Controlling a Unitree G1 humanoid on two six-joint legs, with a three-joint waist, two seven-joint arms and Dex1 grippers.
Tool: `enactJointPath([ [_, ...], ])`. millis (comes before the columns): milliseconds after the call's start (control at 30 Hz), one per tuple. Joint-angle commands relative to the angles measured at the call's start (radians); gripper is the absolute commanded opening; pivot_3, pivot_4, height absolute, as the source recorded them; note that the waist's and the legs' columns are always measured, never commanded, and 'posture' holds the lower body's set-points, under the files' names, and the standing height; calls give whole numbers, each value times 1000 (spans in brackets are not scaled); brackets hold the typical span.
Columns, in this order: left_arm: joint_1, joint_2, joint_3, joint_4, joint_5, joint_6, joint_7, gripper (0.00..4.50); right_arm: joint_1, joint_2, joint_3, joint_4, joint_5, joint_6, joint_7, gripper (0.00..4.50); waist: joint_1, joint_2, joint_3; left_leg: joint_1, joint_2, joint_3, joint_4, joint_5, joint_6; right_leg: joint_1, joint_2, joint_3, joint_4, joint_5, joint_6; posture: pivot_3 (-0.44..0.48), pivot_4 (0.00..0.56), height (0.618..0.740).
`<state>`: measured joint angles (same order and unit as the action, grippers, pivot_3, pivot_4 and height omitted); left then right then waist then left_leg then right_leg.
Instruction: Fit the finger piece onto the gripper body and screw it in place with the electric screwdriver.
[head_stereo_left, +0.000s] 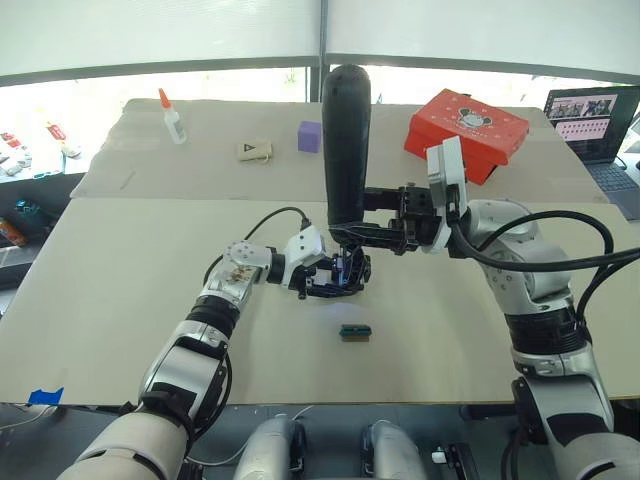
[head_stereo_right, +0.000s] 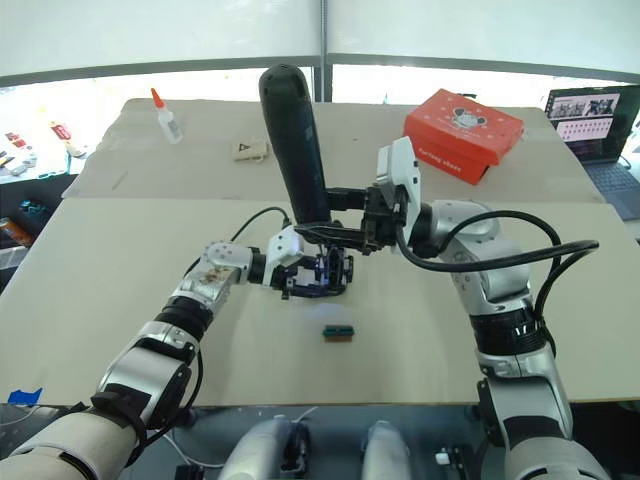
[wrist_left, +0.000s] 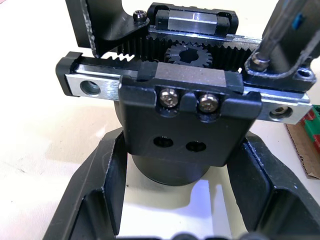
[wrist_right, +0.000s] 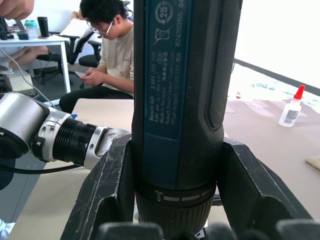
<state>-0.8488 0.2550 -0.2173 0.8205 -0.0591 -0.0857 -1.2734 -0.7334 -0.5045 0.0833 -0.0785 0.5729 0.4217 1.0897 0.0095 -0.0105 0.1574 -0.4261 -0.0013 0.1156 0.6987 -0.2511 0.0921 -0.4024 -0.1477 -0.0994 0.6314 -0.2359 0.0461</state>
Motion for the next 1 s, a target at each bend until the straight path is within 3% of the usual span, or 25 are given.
enactJointPath([
  [33, 6, 4, 4, -47, -15, -12, -29, 2318, -14, -6, -39, -54, 48, 58, -19, 1922, 0, 0, 0, -1, 0, 0, 0, 0, 0, -1, 0, 0, 0, 0, 0, 0, 150, 740],
  [233, 35, 8, -11, -51, -2, -17, -35, 2318, -40, 10, -118, -159, 172, 98, -36, 1922, -1, 0, 0, -6, 0, 0, 0, 0, 0, -4, 0, -1, 0, 0, 0, 0, 150, 740],
  [500, 29, 10, -11, -58, 0, 9, -29, 2318, -27, 10, -117, -184, 187, 107, -54, 1922, 0, 0, 0, -5, 0, 0, 0, 0, 0, -4, 0, -1, 0, 0, 0, 0, 150, 740],
  [567, 27, 20, -4, -67, -3, 17, -29, 3349, -38, 13, -116, -184, 191, 111, -65, 1922, 0, 0, 0, -6, 0, 0, 0, 0, 0, -4, 0, -1, 0, 0, 0, 0, 150, 740],
  [600, 32, 33, 2, -84, -9, 22, -37, 3349, -47, 16, -117, -184, 195, 114, -70, 1922, -1, 0, 1, -6, 0, 0, 0, 0, 0, -4, 0, -1, 0, 0, 0, 0, 150, 740],
  [633, 38, 46, 7, -103, -16, 28, -46, 3992, -55, 18, -119, -183, 200, 118, -75, 1922, -1, 0, 1, -6, 0, 0, 0, 0, 0, -4, 0, -1, 0, 0, 0, 0, 150, 740],
  [700, 58, 74, 16, -169, -38, 59, -71, 4455, -69, 20, -125, -184, 218, 133, -80, 1922, -5, 0, 1, -6, 0, 0, 0, 0, 0, -4, 0, -1, 0, 0, 0, 0, 150, 740],
  [1000, 234, 186, 16, -634, -176, 280, -132, 4500, -54, -23, -130, -263, 355, 237, -2, 1922, -9, 0, 1, -6, 0, 0, -1, 0, 0, -4, 0, -1, 0, 0, 0, 0, 150, 740],
])
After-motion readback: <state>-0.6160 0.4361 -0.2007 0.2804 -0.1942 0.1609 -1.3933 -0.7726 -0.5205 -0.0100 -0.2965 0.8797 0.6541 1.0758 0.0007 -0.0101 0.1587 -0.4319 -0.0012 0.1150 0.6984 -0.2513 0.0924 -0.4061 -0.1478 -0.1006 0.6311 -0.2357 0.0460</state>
